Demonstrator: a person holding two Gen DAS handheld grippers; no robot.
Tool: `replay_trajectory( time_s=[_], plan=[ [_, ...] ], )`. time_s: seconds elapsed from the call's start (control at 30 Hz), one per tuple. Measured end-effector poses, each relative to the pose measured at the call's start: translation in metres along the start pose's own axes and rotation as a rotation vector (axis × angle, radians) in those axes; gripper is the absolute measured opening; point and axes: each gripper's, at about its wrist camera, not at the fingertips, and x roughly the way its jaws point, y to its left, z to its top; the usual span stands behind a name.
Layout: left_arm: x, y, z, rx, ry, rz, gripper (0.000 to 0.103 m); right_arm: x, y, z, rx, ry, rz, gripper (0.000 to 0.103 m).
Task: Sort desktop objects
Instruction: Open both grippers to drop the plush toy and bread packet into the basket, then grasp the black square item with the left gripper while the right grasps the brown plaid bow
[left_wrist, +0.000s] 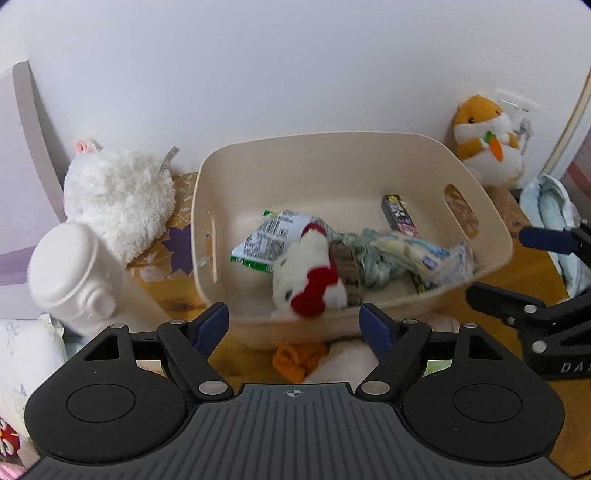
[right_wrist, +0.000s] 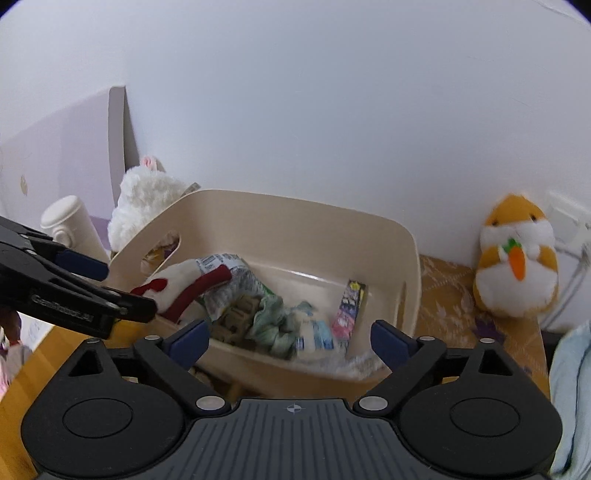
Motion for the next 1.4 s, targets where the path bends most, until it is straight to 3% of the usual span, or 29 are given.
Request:
replay_trajectory(
  time_s=[0.23,0.67,1.03,1.2,1.4],
  plan=[
    [-0.021,0.014,-0.03,-0.105,0.048,-0.019,0.081,-0.031,-0.009,-0.042,0.079,-0.02,-0.016,0.101],
    [-0.026,0.0,-0.109,-0.098,0.202,-0.042,0.081,-0.046,0.0,-0.119,0.153,0.141,-0.047,0.101],
    [-0.016,-0.013,-0.16,-0.182,0.347,-0.092,0.081,-0.023,0.04,-0.133,0.195,0.208,-0.131,0.103],
    [-0.011,-0.02,-0.172,-0.176,0.386,-0.1,0.081,-0.01,0.05,-0.138,0.232,0.238,-0.167,0.103],
    [-0.002,-0.021,-0.176,-0.23,0.415,-0.088,0.081,-0.005,0.051,-0.143,0.237,0.255,-0.147,0.103]
  ],
)
